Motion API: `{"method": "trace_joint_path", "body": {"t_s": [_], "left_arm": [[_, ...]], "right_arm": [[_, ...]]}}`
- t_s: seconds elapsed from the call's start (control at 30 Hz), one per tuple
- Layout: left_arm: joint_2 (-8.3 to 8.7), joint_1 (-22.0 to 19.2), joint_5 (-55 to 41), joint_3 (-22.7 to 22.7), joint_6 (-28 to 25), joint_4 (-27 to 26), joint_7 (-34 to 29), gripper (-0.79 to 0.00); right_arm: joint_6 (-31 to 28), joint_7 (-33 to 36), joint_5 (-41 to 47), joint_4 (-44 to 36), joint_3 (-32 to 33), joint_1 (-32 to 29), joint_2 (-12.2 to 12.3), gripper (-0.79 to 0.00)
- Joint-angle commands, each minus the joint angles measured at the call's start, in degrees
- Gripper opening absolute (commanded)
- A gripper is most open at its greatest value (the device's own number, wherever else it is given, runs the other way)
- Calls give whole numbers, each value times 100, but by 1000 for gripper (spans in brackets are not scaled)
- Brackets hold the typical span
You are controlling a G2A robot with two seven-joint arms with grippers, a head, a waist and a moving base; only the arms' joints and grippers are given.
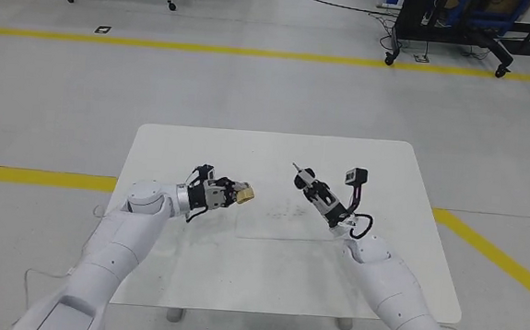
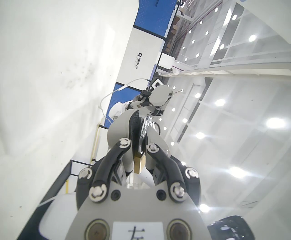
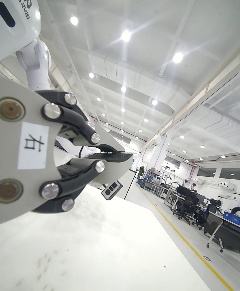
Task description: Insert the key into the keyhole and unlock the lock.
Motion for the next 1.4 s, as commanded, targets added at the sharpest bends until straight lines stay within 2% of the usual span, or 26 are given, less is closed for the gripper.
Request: {"method": "trace_joint_path", "body": {"t_s": [0.0, 0.2, 0.7, 0.77, 0.83, 0.97, 1.03, 1.13, 1.2, 1.27, 1.37], "left_arm": [[-113, -273, -84, 161, 96, 270, -18, -785], [-420, -765, -264, 569, 153, 787, -343, -785], [-420, -765, -264, 569, 153, 787, -343, -785], [-414, -724, -34, 653, 301, 650, -216, -785], [-384, -791, 323, 708, 524, 538, 24, -785], [-362, -750, 346, 660, 871, 513, 168, -785], [-354, -733, 356, 644, 978, 489, 183, -785], [-347, -706, 442, 641, 1021, 414, 285, -785], [-345, -682, 460, 637, 1042, 358, 292, -785], [-345, -678, 476, 646, 1044, 339, 267, -785], [-345, -678, 476, 646, 1044, 339, 267, -785]], "right_arm": [[-64, -98, -14, -11, 103, -97, 22, -785], [-214, -307, -241, -367, 393, -504, 110, -785], [-90, -327, -297, -408, 374, -482, 106, -785], [-129, -547, -1041, -303, 434, -283, 125, -785], [-427, -731, -1869, -322, 416, -110, 128, -785], [-742, -1370, -4120, -442, 648, 77, 202, -785], [-953, -1734, -5215, -841, 762, -4, 243, -785], [-673, -2358, -7387, -1761, 1089, -256, 344, -785], [-131, -2991, -8539, -2336, 1248, -559, 384, -785], [209, -3474, -9167, -2759, 1333, -821, 413, -785], [216, -3567, -9223, -2831, 1353, -865, 419, -785]]}}
